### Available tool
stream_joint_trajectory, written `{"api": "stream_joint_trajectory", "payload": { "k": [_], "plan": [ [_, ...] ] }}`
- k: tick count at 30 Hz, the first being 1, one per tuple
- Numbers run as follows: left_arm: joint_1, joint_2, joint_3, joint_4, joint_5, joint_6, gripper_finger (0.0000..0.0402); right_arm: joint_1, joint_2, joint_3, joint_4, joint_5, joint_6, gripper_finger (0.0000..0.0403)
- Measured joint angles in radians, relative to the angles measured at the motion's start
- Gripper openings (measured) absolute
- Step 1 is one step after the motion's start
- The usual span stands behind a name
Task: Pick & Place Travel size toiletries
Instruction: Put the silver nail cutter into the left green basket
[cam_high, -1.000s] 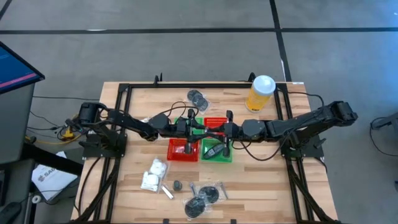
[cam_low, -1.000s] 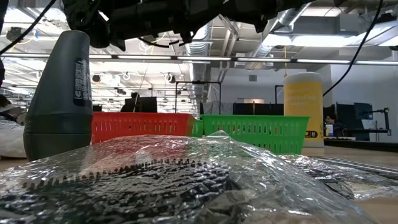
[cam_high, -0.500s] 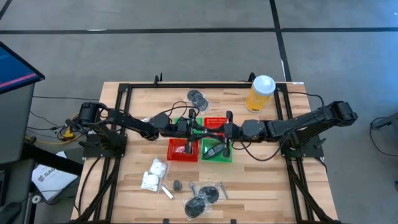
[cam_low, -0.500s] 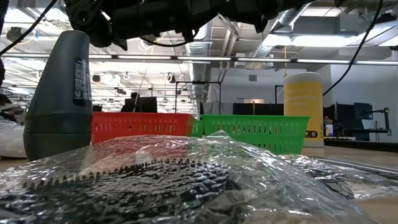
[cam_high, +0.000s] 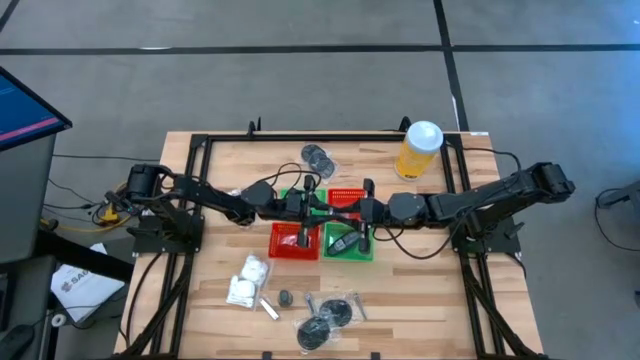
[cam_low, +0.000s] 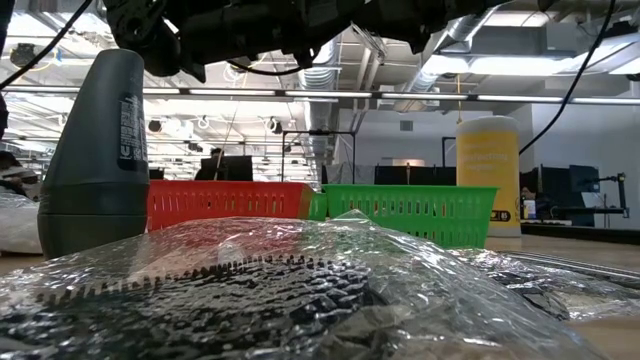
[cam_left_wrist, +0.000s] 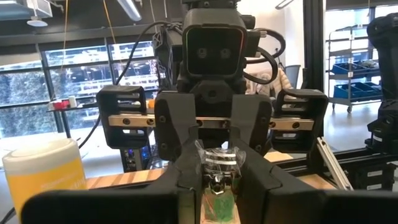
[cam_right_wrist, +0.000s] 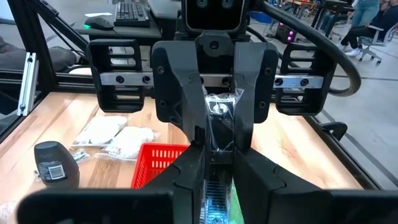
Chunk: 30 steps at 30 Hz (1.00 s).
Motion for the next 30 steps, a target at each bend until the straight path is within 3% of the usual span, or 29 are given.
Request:
{"api": "stream_joint_trajectory", "payload": {
  "k": [12,16,25,30],
  "plan": [
    [0.025,-0.001,-0.003,-0.053,0.001,-0.030,0.0048,-0.032,-0.015,0.002,-0.083,0.010,-0.014,0.0132],
    [0.042,-0.045,-0.026,-0.139,-0.010,-0.033,0.0048,-0.057,-0.026,0.003,-0.134,0.014,-0.004,0.0143],
    [0.056,-0.291,-0.152,-0.381,-0.232,-0.034,0.0048,-0.080,-0.034,0.003,-0.179,0.013,0.046,0.0135],
    [0.057,-0.368,-0.226,-0.452,-0.357,-0.047,0.0048,-0.070,-0.034,0.003,-0.198,0.010,0.052,0.0127]
  ]
}}
